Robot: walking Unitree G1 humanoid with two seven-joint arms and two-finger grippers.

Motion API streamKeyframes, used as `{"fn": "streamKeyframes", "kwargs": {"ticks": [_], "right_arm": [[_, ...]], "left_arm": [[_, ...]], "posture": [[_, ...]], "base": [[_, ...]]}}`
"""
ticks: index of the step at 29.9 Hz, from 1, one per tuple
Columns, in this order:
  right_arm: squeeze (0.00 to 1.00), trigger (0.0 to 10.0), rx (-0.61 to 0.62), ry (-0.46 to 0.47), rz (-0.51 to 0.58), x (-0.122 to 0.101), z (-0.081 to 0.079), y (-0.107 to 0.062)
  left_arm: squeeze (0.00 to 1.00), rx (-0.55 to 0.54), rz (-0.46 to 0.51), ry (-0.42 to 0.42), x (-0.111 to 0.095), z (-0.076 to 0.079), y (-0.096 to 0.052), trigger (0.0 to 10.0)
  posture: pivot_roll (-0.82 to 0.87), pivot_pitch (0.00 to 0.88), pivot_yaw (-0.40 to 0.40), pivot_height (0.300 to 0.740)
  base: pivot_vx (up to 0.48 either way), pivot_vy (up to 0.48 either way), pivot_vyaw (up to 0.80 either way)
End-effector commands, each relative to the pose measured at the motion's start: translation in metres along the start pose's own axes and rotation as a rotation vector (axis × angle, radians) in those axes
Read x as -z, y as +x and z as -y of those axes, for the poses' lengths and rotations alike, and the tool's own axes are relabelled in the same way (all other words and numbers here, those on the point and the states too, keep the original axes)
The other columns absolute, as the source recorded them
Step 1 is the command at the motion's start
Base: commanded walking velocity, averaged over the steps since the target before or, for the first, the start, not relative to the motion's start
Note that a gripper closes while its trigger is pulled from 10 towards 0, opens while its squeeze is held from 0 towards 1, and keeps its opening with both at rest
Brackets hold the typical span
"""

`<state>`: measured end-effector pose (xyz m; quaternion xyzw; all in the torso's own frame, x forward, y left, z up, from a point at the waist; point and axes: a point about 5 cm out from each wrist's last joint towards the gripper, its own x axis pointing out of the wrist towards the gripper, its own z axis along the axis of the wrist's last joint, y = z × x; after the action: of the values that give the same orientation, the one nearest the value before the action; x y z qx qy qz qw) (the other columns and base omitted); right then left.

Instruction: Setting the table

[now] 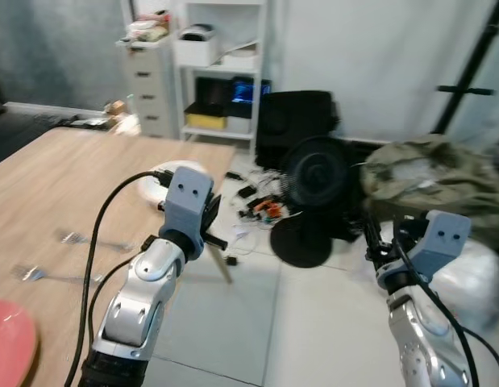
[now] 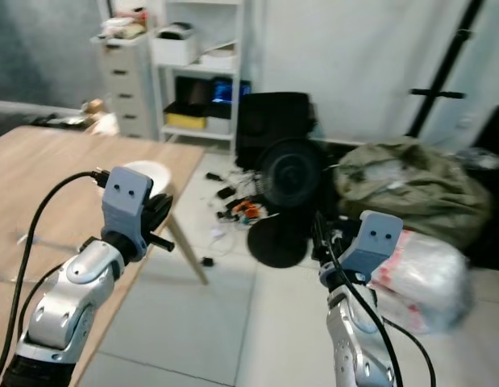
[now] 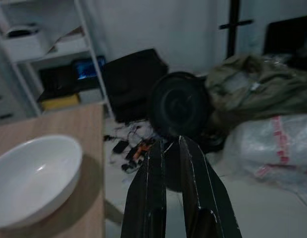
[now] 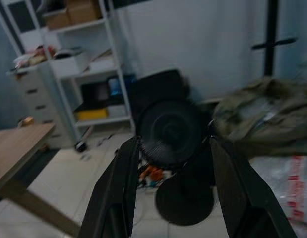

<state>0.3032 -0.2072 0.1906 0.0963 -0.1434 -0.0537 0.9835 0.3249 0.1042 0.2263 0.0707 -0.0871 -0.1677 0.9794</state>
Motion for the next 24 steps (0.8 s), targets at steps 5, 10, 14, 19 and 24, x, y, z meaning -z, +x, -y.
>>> {"fn": "streamKeyframes", "kwargs": {"ticks": [5, 10, 14, 19, 24], "right_arm": [[0.00, 10.0, 0.002, 0.002, -0.019, 0.0058, -0.0017, -0.0030], [0.00, 10.0, 0.001, 0.003, -0.020, 0.0063, -0.0025, -0.0030], [0.00, 10.0, 0.000, 0.004, -0.021, 0.0064, -0.0029, -0.0031], [0.00, 10.0, -0.002, 0.005, -0.021, 0.0066, -0.0037, -0.0033], [0.00, 10.0, -0.001, 0.006, -0.021, 0.0067, -0.0037, -0.0034]], "left_arm": [[0.00, -0.004, -0.018, 0.007, 0.0047, -0.0022, -0.0018, 10.0], [0.00, -0.004, -0.019, 0.006, 0.0048, -0.0027, -0.0017, 10.0], [0.00, -0.004, -0.019, 0.006, 0.0049, -0.0028, -0.0017, 10.0], [0.00, -0.004, -0.020, 0.006, 0.0053, -0.0028, -0.0019, 10.0], [0.00, -0.004, -0.020, 0.006, 0.0055, -0.0027, -0.0019, 10.0]], "posture": [[0.02, 0.038, 0.094, 0.740], [0.02, 0.038, 0.093, 0.740], [0.02, 0.038, 0.093, 0.740], [0.02, 0.038, 0.093, 0.740], [0.02, 0.040, 0.094, 0.740]], "base": [[0.000, 0.000, -0.80], [0.000, 0.000, -0.80], [0.000, 0.000, -0.80], [0.000, 0.000, -0.80], [0.000, 0.000, -0.80]]}}
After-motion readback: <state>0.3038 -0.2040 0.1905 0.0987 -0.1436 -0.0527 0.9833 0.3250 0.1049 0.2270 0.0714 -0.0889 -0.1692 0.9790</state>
